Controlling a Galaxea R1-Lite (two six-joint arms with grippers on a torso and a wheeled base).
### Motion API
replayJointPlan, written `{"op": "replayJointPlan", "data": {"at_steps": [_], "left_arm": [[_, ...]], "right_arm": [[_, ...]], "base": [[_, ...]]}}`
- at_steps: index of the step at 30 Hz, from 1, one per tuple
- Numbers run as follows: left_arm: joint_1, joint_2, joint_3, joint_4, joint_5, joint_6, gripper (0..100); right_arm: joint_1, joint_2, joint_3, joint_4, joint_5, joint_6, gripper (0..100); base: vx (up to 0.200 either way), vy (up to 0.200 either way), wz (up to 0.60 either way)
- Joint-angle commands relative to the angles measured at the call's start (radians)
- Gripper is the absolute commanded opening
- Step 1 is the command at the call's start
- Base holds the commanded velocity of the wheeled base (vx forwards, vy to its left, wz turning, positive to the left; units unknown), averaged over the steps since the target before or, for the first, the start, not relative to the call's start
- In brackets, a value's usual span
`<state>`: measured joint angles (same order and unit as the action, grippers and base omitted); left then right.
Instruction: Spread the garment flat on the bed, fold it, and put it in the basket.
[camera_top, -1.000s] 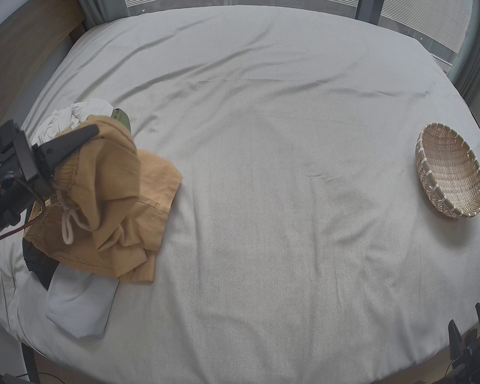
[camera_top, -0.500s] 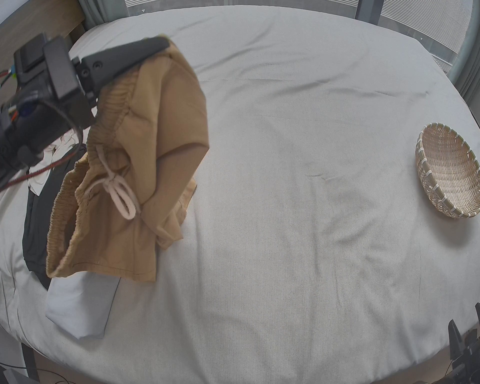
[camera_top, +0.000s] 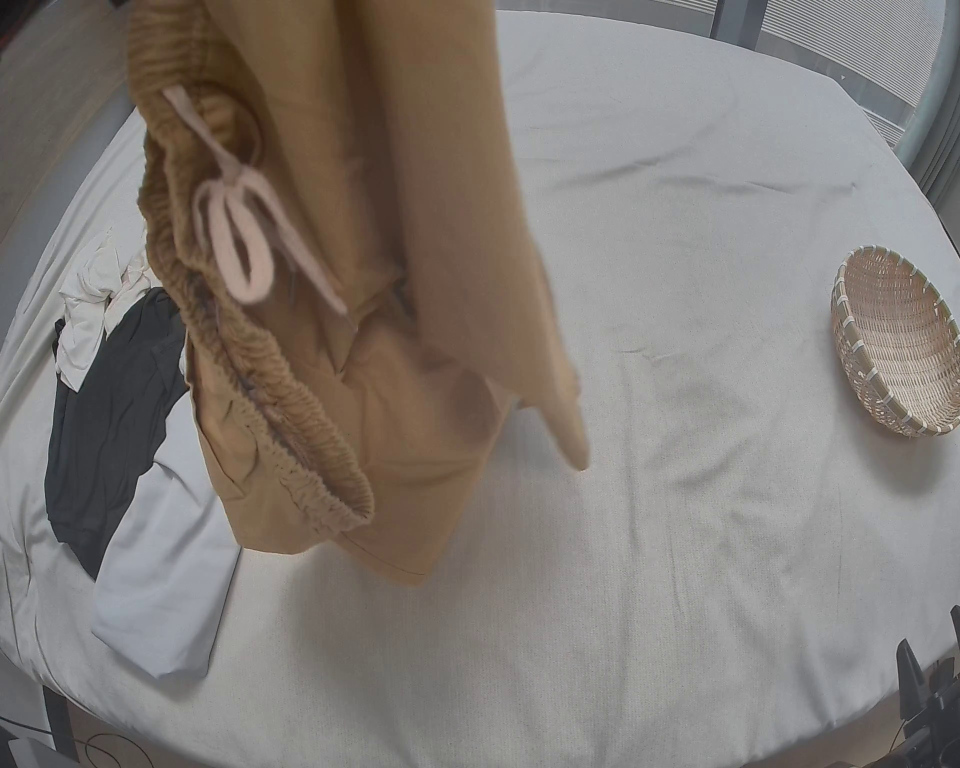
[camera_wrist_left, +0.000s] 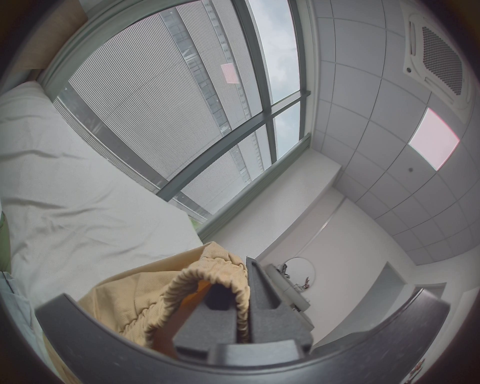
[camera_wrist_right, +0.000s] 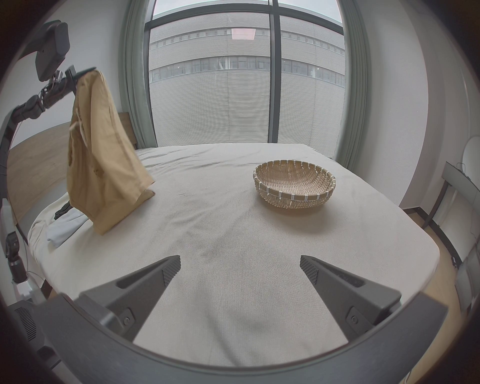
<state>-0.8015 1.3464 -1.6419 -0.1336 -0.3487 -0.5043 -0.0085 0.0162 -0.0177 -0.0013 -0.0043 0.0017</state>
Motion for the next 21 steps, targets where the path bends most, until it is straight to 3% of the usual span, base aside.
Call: {"op": "replayJointPlan", "data": {"at_steps": [1,6,10,11,14,17,21], "left_arm": [[-0.074,-0.010,-0.164,0.097,-0.003,-0.017,0],[-0.079,-0.042,-0.105,0.117,-0.009,-0.117,0],[-0.074,-0.064,0.146,0.062,-0.018,-0.146,0],[-0.074,-0.064,0.146,0.062,-0.018,-0.146,0],[-0.064,-0.062,0.315,-0.126,-0.059,-0.151,0],[-0.047,-0.038,0.341,-0.225,-0.065,-0.152,0],[-0.031,-0.024,0.329,-0.233,-0.075,-0.152,0]], "right_arm": [[0.001,-0.004,0.016,0.000,0.000,0.000,100],[0.001,-0.004,0.016,0.000,0.000,0.000,100],[0.001,-0.004,0.016,0.000,0.000,0.000,100],[0.001,-0.004,0.016,0.000,0.000,0.000,100],[0.001,-0.005,0.016,0.000,0.000,0.003,100],[-0.001,-0.004,0.016,0.000,0.000,0.000,100],[-0.001,-0.004,0.016,0.000,0.000,0.000,100]], "base": [[0.000,0.000,0.00],[0.000,0.000,0.00],[0.000,0.000,0.00],[0.000,0.000,0.00],[0.000,0.000,0.00],[0.000,0.000,0.00],[0.000,0.000,0.00]]}}
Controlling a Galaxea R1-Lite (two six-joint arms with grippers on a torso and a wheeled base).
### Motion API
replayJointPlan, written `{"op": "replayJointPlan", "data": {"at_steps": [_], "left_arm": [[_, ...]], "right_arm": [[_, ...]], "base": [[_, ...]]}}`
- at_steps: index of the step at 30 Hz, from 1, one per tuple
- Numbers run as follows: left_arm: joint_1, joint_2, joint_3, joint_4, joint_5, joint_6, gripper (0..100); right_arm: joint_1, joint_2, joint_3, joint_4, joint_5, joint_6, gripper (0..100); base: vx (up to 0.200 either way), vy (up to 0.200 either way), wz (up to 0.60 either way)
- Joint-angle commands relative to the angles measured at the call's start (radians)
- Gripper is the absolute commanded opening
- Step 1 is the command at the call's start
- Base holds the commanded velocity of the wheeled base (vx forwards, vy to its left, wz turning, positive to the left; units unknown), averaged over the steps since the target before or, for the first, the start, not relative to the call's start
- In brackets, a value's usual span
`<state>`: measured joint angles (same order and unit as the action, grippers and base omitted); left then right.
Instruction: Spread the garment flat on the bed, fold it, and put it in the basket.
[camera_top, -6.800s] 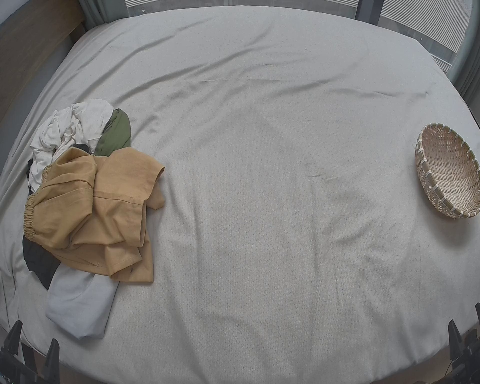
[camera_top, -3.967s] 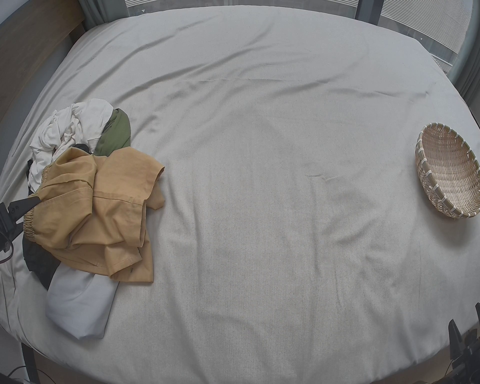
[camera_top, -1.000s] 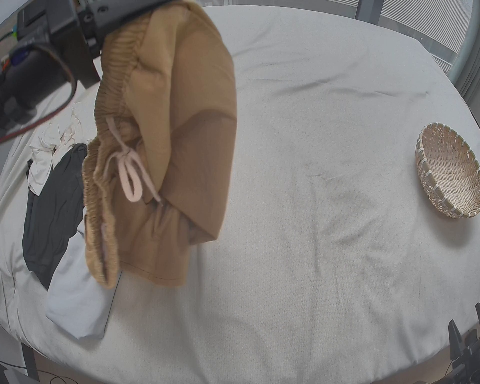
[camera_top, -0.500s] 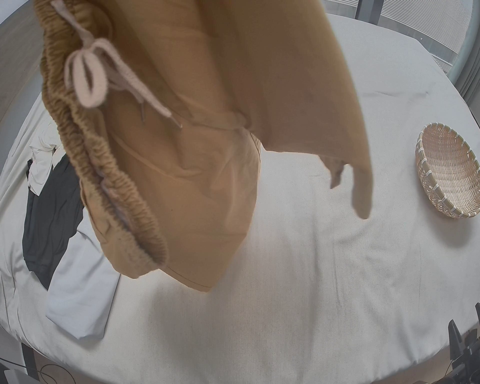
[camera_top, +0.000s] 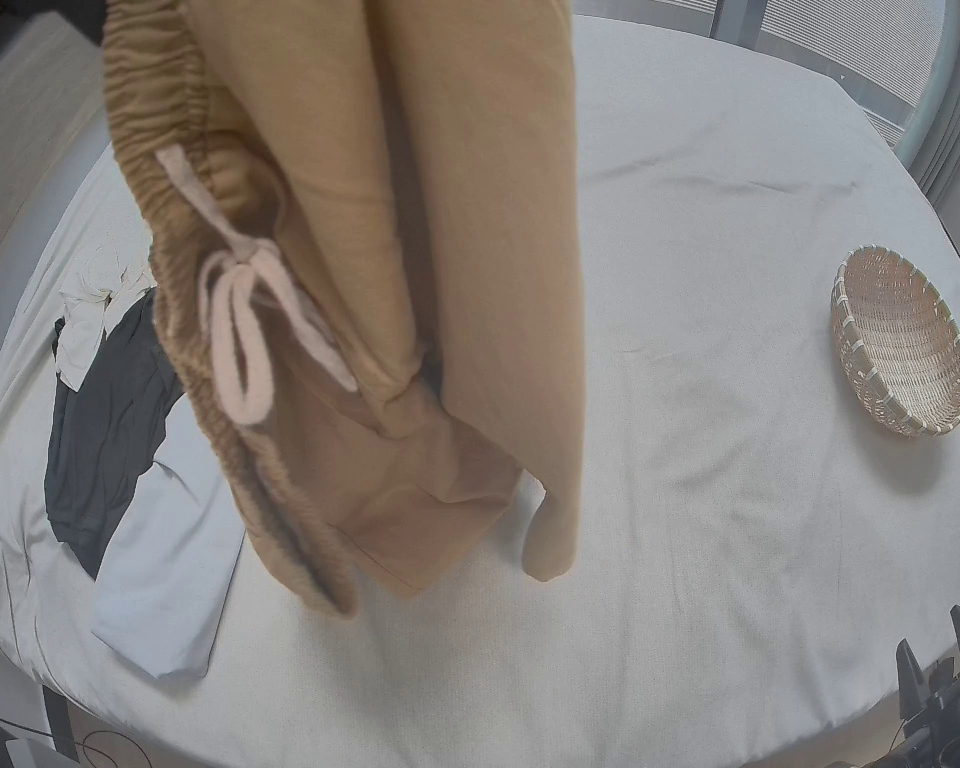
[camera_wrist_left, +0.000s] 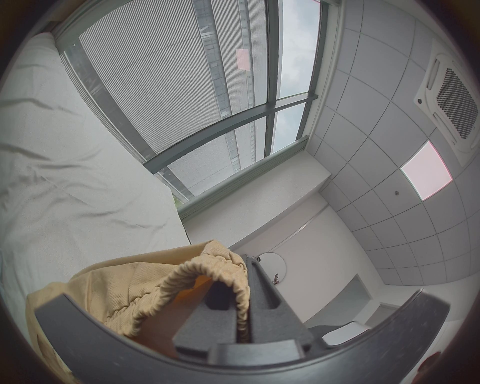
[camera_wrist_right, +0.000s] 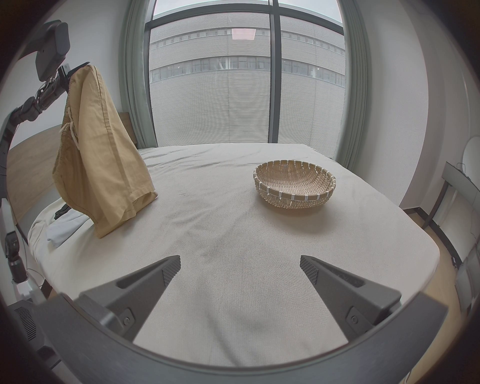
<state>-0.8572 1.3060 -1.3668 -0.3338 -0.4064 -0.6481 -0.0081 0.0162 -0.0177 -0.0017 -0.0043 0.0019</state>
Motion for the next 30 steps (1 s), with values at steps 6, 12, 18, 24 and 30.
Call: {"op": "replayJointPlan", "data": {"at_steps": [6,12,18,24,30], "left_arm": [[0.024,0.013,0.068,-0.028,-0.020,-0.008,0],[0.024,0.016,0.075,-0.034,-0.020,-0.008,0],[0.026,0.013,0.091,-0.039,-0.017,-0.010,0],[0.029,0.010,0.089,-0.039,-0.017,-0.010,0],[0.038,0.013,0.091,-0.039,-0.020,-0.010,0]], "right_arm": [[-0.001,-0.004,0.016,-0.001,0.000,0.000,100],[-0.001,-0.005,0.016,-0.001,-0.002,0.010,100],[-0.003,-0.005,0.018,-0.003,-0.002,0.010,100],[-0.007,0.090,-0.211,-0.093,0.010,0.010,100],[0.065,0.291,-0.286,0.003,0.110,0.095,100]], "base": [[0.000,0.000,0.00],[0.000,0.000,0.00],[0.000,0.000,0.00],[0.000,0.000,0.00],[0.000,0.000,0.00]]}}
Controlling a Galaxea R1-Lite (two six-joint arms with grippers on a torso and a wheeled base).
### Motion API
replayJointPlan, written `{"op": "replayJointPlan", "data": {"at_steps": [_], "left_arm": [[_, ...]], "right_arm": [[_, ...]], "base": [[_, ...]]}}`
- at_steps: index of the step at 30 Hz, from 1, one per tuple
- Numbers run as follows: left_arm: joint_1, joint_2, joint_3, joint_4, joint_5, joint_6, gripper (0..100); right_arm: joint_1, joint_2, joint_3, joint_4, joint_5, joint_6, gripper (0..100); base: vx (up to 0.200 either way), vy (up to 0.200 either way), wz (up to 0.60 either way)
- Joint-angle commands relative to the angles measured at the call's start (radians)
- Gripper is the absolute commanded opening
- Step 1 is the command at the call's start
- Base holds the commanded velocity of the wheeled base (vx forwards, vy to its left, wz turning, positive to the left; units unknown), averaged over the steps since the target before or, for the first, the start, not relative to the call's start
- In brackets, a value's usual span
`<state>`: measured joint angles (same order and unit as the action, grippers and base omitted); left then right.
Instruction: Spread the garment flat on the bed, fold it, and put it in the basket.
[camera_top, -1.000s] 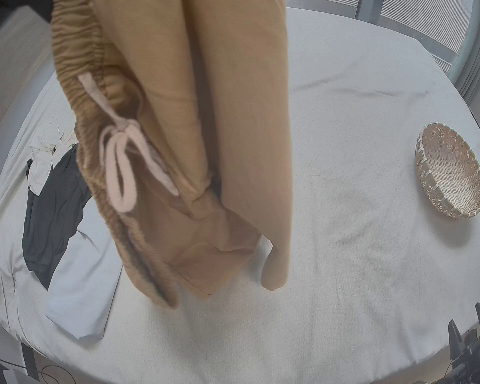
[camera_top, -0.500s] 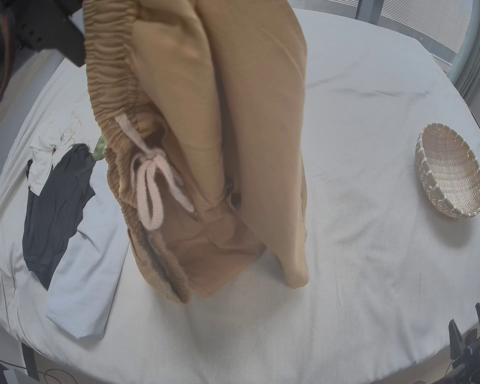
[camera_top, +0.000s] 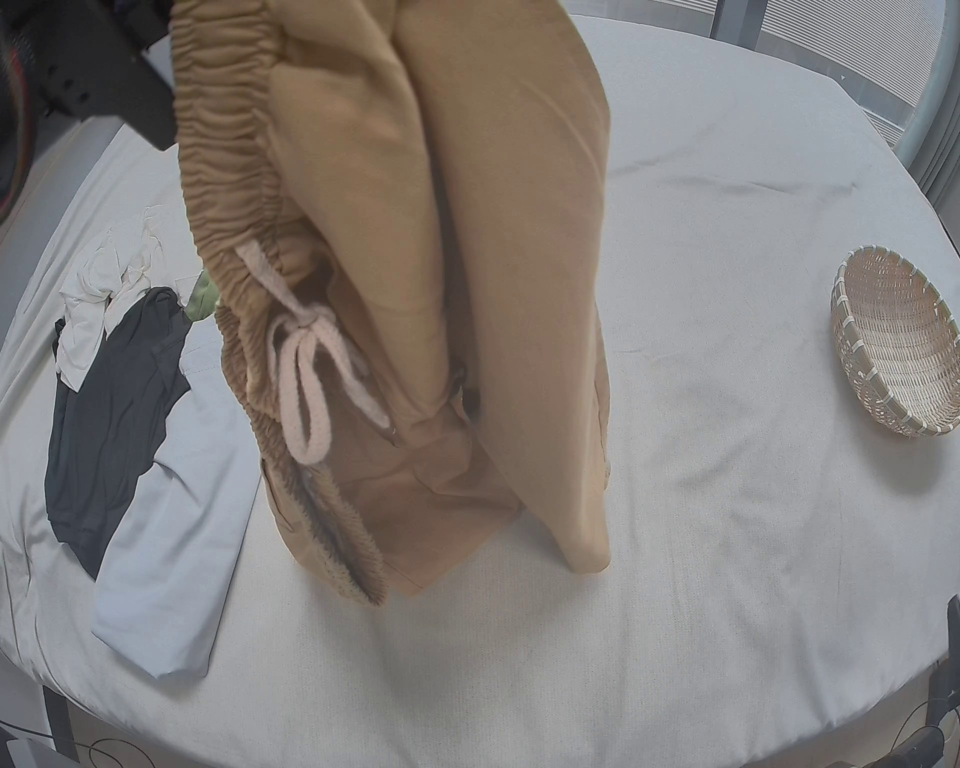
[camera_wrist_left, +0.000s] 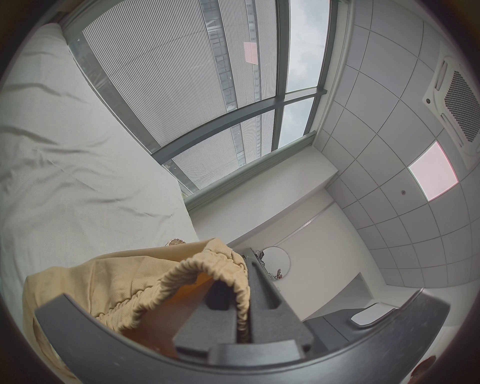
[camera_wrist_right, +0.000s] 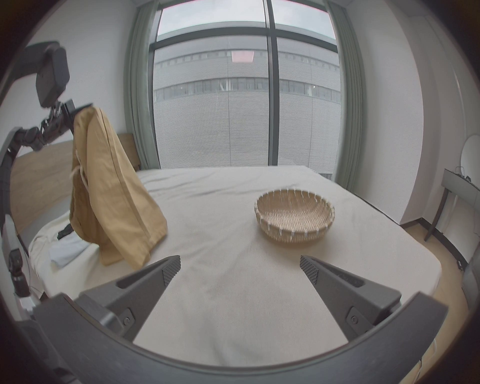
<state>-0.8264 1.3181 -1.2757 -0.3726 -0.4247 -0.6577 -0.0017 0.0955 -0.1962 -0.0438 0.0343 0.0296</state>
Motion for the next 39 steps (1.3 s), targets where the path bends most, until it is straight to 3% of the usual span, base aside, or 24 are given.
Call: {"op": "replayJointPlan", "data": {"at_steps": [1,5,7,13,18,25,30,39], "left_arm": [[0.012,0.004,-0.001,-0.002,-0.002,0.000,0],[0.013,0.012,-0.010,-0.003,-0.003,0.000,0],[0.013,0.013,-0.013,-0.003,-0.005,0.000,0],[0.009,0.015,-0.017,-0.003,-0.003,0.001,0],[0.003,0.015,-0.030,-0.003,-0.005,0.001,0],[-0.011,0.013,-0.028,-0.003,-0.005,0.001,0],[-0.013,0.013,-0.025,-0.003,-0.005,0.003,0],[-0.014,0.013,-0.024,-0.005,-0.005,0.004,0]], "right_arm": [[0.085,0.291,-0.117,0.033,0.121,0.162,100],[0.141,0.489,-0.216,0.025,0.274,0.405,100],[0.163,0.589,-0.244,-0.016,0.314,0.477,100],[0.250,0.828,-0.233,-0.231,0.335,0.561,100],[0.328,0.991,-0.241,-0.357,0.331,0.707,100],[0.339,1.181,-0.226,-0.510,0.331,0.717,100],[0.410,1.316,-0.227,-0.634,0.331,0.762,100],[0.485,1.484,-0.239,-0.788,0.329,0.763,100]], "base": [[0.000,0.000,0.00],[0.000,0.000,0.00],[0.000,0.000,0.00],[0.000,0.000,0.00],[0.000,0.000,0.00],[0.000,0.000,0.00],[0.000,0.000,0.00],[0.000,0.000,0.00]]}}
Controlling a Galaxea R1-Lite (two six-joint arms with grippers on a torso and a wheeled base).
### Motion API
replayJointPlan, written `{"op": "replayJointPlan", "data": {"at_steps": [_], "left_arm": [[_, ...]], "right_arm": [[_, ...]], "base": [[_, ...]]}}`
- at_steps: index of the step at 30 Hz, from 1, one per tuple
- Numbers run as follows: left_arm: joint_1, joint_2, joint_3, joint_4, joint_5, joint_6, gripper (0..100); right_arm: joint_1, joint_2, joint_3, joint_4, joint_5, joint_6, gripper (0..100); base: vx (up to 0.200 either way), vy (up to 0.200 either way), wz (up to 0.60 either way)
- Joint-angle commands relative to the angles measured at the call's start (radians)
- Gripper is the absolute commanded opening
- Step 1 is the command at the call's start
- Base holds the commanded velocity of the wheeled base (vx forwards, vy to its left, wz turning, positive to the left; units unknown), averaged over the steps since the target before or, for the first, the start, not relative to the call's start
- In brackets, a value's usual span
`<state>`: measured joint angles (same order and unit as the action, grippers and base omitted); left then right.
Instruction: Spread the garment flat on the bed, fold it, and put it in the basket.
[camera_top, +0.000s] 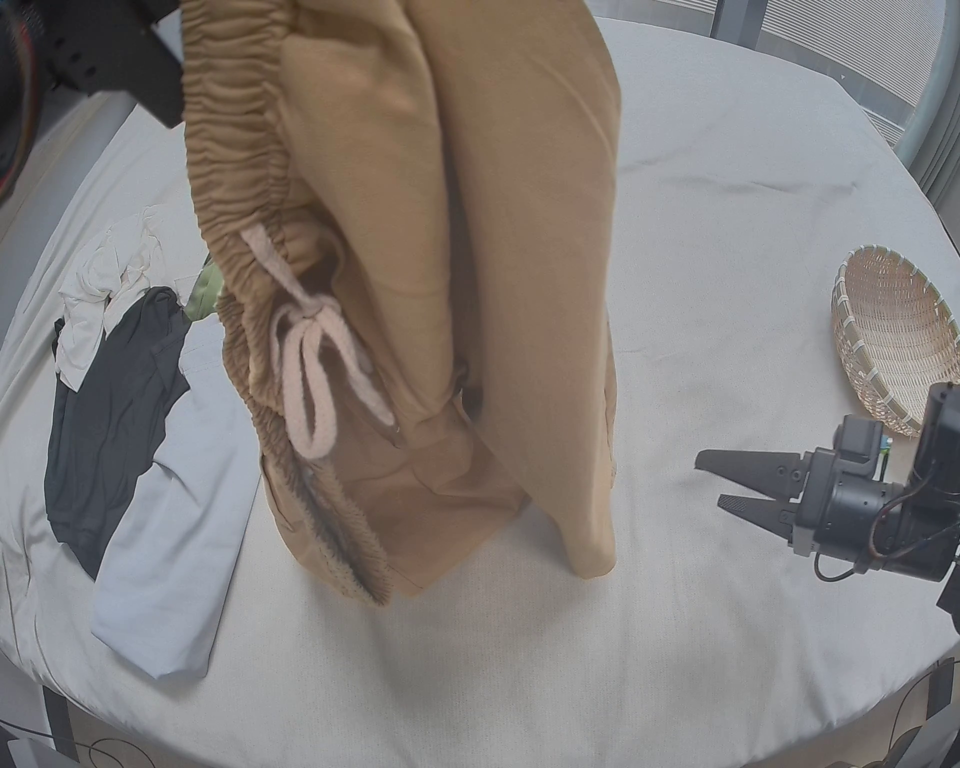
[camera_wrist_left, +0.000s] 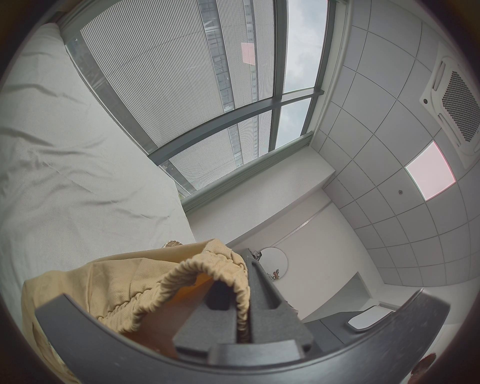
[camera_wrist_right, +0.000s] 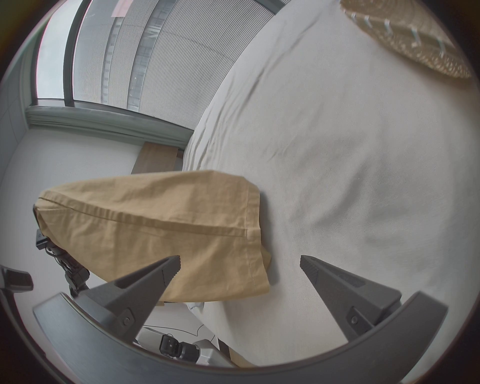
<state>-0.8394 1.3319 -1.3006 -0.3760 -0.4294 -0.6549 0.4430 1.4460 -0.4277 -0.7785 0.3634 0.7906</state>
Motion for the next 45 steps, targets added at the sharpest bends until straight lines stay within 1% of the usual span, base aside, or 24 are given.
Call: {"op": "replayJointPlan", "data": {"at_steps": [1,6,11,14,18,19,20,22,23,24,29,33,36,37,40,43,45], "left_arm": [[-0.001,0.000,0.001,-0.001,0.000,0.001,0],[-0.004,-0.002,0.003,-0.003,0.000,0.001,0],[-0.010,-0.002,0.006,-0.017,0.000,0.001,0],[-0.010,-0.002,0.012,-0.023,0.001,0.001,0],[-0.010,-0.002,0.027,-0.034,0.001,0.001,0],[-0.010,-0.002,0.027,-0.034,0.001,0.001,0],[-0.010,-0.002,0.035,-0.040,0.001,0.001,0],[-0.010,-0.002,0.035,-0.043,0.001,0.000,0],[-0.010,-0.002,0.037,-0.046,0.001,0.000,0],[-0.010,-0.002,0.038,-0.046,0.001,0.000,0],[-0.010,0.000,0.043,-0.047,0.001,0.001,0],[-0.010,-0.002,0.046,-0.047,0.001,0.001,0],[-0.010,-0.002,0.054,-0.047,0.001,0.001,0],[-0.010,-0.002,0.055,-0.049,0.001,0.001,0],[-0.007,-0.007,0.063,-0.049,0.003,0.001,0],[-0.001,-0.008,0.070,-0.055,0.003,0.001,0],[0.002,-0.008,0.083,-0.077,0.004,0.000,0]], "right_arm": [[0.042,0.149,-0.011,-0.074,0.000,0.002,100],[0.052,0.252,-0.017,-0.231,0.000,0.005,100],[0.074,0.324,-0.020,-0.285,0.000,0.005,100],[0.074,0.353,-0.036,-0.321,0.000,0.009,100],[0.091,0.398,-0.060,-0.393,0.002,0.044,100],[0.091,0.398,-0.060,-0.393,0.002,0.044,100],[0.097,0.422,-0.069,-0.446,0.002,0.078,100],[0.097,0.432,-0.072,-0.464,0.002,0.088,100],[0.099,0.464,-0.080,-0.551,0.009,0.128,100],[0.099,0.476,-0.082,-0.584,0.015,0.137,100],[0.099,0.530,-0.085,-0.686,0.057,0.145,100],[0.102,0.580,-0.088,-0.759,0.060,0.162,100],[0.109,0.591,-0.089,-0.760,0.058,0.170,100],[0.108,0.590,-0.091,-0.762,0.058,0.170,0],[0.108,0.574,-0.086,-0.762,0.057,0.174,0],[0.106,0.522,-0.069,-0.760,0.055,0.176,0],[0.100,0.452,-0.039,-0.760,0.055,0.173,0]], "base": [[0.000,0.000,0.00],[0.000,0.000,0.00],[0.000,0.000,0.00],[0.000,0.000,0.00],[0.000,0.000,0.00],[0.000,0.000,0.00],[0.000,0.000,0.00],[0.000,0.000,0.00],[0.000,0.000,0.00],[0.000,0.000,0.00],[0.000,0.000,0.00],[0.000,0.000,0.00],[0.000,0.000,0.00],[0.000,0.000,0.00],[0.000,0.000,0.00],[0.000,0.000,0.00],[0.000,0.000,0.00]]}}
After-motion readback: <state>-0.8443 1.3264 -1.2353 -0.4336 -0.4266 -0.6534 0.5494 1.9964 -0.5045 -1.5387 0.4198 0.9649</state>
